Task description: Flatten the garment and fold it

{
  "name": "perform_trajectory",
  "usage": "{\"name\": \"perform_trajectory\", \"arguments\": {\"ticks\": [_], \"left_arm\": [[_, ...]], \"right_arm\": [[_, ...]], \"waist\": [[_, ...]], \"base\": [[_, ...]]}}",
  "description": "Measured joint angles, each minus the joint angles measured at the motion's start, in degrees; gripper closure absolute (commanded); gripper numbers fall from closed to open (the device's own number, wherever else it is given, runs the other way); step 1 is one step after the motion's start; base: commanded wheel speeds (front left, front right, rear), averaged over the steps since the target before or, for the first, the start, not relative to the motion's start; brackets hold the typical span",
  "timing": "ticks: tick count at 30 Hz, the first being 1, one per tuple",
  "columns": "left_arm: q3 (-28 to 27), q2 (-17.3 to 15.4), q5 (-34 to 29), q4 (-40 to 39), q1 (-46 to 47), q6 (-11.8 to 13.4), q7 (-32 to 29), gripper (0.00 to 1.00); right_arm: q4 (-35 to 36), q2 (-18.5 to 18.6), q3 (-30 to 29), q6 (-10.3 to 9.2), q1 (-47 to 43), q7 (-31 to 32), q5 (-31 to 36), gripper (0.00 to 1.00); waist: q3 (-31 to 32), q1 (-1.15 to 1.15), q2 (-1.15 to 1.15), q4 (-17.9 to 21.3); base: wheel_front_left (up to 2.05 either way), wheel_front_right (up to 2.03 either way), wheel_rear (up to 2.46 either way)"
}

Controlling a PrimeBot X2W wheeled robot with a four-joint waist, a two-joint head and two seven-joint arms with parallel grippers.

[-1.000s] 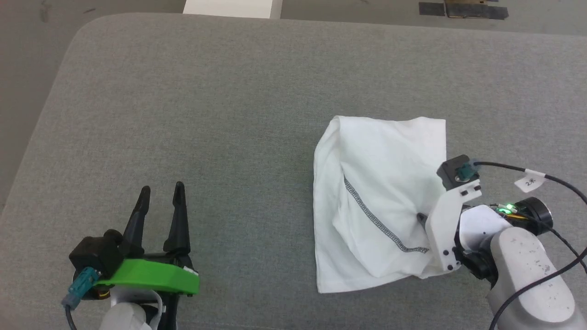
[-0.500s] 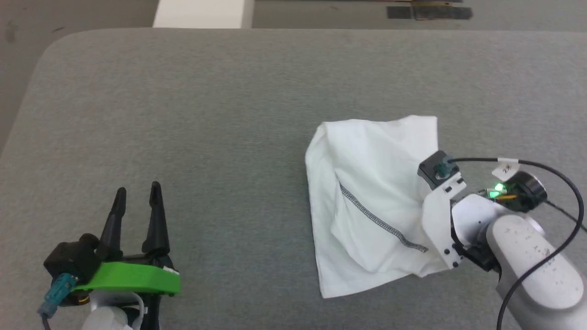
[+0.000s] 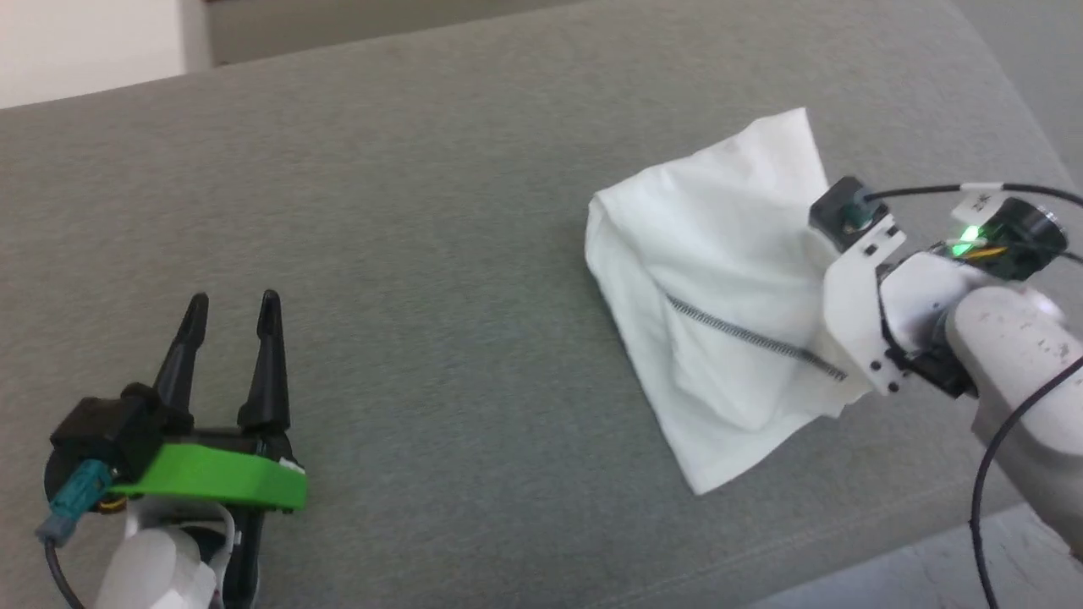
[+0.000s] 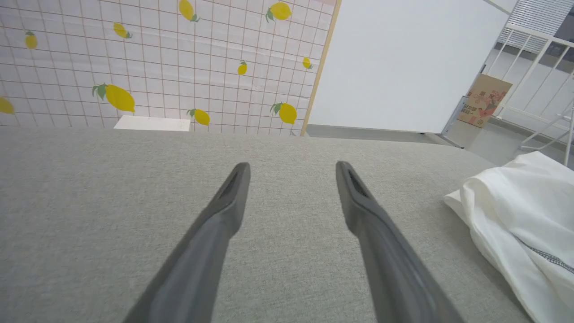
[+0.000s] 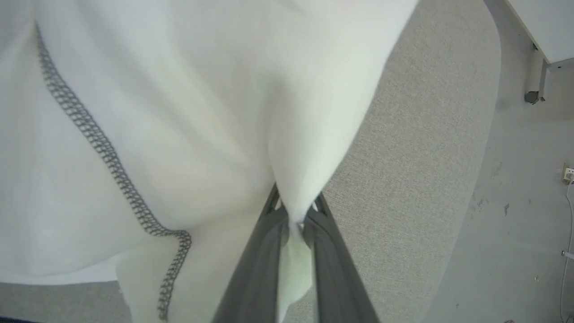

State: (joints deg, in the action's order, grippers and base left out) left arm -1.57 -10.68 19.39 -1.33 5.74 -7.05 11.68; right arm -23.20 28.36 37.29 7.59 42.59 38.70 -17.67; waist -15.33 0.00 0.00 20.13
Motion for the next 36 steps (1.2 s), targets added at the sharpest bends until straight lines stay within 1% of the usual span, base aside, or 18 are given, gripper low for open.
{"name": "perform_trajectory", "arguments": {"ticks": [4, 6, 12, 17, 21, 26, 30, 31, 32, 34, 36], "left_arm": [[0.1, -1.4, -0.8, -3.3, 1.2, 0.2, -1.5, 0.00], [-0.4, -2.2, -1.1, -5.0, 1.5, 0.8, -2.2, 0.00], [-3.0, -5.0, -2.7, -11.5, 1.6, 2.6, -4.7, 0.00], [-5.1, -6.7, -2.7, -16.4, 1.5, 3.6, -6.8, 0.00], [-6.1, -7.4, -2.7, -18.6, 1.4, 4.1, -7.6, 0.00], [-7.1, -7.6, -2.7, -20.0, 1.0, 4.7, -7.8, 0.00], [-7.5, -7.7, -2.4, -20.2, 0.0, 4.8, -7.8, 0.00], [-7.6, -7.7, -2.3, -20.2, -0.1, 4.8, -7.8, 0.00], [-7.5, -7.7, -2.3, -20.2, -0.2, 4.9, -7.8, 0.00], [-7.5, -7.7, -2.3, -19.9, -0.2, 4.9, -7.4, 0.00], [-7.5, -7.7, -2.2, -19.5, -0.4, 5.0, -7.1, 0.00]], "right_arm": [[-3.9, 1.5, -2.2, 0.00, 2.2, -3.1, 0.5, 1.00], [-5.6, 2.2, -3.6, 0.01, 2.8, -4.2, 1.1, 1.00], [-10.9, 4.5, -11.4, 0.00, 4.4, -6.6, 3.3, 1.00], [-14.4, 5.6, -19.3, 0.00, 5.7, -7.8, 6.2, 1.00], [-16.5, 5.9, -25.9, 0.01, 6.1, -8.3, 9.1, 1.00], [-18.4, 6.6, -33.9, 0.01, 6.1, -8.5, 13.1, 1.00], [-19.0, 6.3, -40.4, 0.01, 6.0, -7.3, 16.8, 1.00], [-19.1, 6.1, -42.0, 0.01, 5.8, -6.5, 18.2, 0.67], [-19.3, 5.8, -43.5, 0.01, 5.6, -5.6, 19.0, 0.00], [-19.1, 4.9, -46.5, 0.01, 5.2, -3.9, 21.4, 0.00], [-18.3, 4.0, -48.3, 0.01, 4.6, -3.8, 23.0, 0.00]], "waist": [[-3.1, 0.00, 0.00, 3.3], [-4.8, 0.00, 0.00, 4.4], [-10.5, 0.00, 0.00, 5.7], [-15.5, 0.00, 0.00, 4.8], [-18.7, 0.01, 0.00, 3.5], [-20.9, 0.01, 0.00, 1.1], [-21.8, 0.01, 0.00, -0.5], [-21.9, 0.01, 0.00, -0.9], [-21.9, 0.01, 0.00, -1.1], [-21.6, 0.01, 0.00, -1.4], [-21.1, 0.01, 0.00, -1.5]], "base": [[0.00, 0.00, 0.00], [0.00, 0.00, 0.00], [0.00, 0.00, 0.00], [0.00, 0.00, 0.00], [0.00, 0.00, 0.00], [0.00, 0.00, 0.00], [0.00, 0.00, 0.00], [0.00, 0.00, 0.00], [0.00, 0.00, 0.00], [0.00, 0.00, 0.00], [0.00, 0.00, 0.00]]}}
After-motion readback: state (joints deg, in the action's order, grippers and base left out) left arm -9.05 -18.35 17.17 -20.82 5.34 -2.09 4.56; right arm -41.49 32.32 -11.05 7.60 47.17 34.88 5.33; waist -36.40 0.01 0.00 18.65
